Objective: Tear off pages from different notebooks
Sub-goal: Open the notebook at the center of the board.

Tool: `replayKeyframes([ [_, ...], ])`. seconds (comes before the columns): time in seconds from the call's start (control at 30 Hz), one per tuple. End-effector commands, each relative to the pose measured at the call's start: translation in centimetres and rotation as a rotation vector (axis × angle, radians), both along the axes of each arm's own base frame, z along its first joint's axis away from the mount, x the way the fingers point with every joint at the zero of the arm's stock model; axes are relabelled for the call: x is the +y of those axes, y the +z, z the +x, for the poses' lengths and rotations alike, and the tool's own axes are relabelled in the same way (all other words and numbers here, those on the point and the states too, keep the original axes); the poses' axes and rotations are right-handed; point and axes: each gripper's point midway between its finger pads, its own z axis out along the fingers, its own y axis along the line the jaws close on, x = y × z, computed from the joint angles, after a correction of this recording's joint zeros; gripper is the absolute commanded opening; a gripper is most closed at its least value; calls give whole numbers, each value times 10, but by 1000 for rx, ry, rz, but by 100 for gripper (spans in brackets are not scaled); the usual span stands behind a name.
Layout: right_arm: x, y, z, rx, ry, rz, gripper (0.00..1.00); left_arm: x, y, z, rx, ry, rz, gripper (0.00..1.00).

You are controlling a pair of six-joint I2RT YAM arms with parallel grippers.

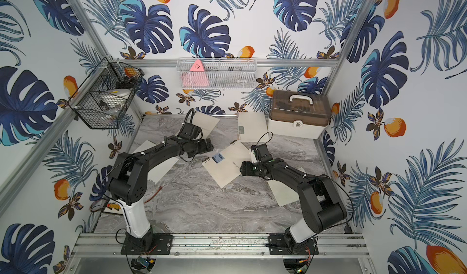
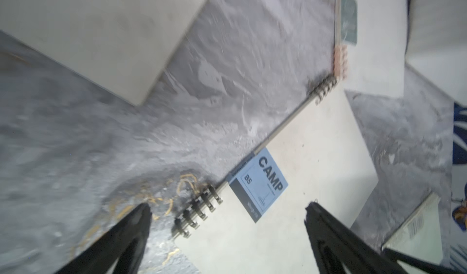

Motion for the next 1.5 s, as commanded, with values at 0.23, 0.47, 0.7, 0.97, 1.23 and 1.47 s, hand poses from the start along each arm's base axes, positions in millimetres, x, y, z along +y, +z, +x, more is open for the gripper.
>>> replayKeyframes([
  [0.23, 9, -14, 20, 31, -126, 217, 63, -38, -40, -2, 51, -140, -100, 97],
  [0.47, 22, -11, 38, 34, -112, 286, 50, -44, -43, -52, 106, -130, -159, 93],
  [0.7, 31, 0, 29, 39, -55, 316, 43, -28, -17, -108, 81, -84, -225, 93],
  [0.97, 50, 20, 23, 32, 20, 350, 39, -36, -24, -140, 106, -46, -337, 93],
  [1.23, 16, -15, 14, 77, -50, 169, 47, -18, -23, -132, 88, -45, -169, 97],
  [1.47, 23, -31, 16, 107, -53, 204, 43, -34, -37, -121, 120, -74, -177, 95],
])
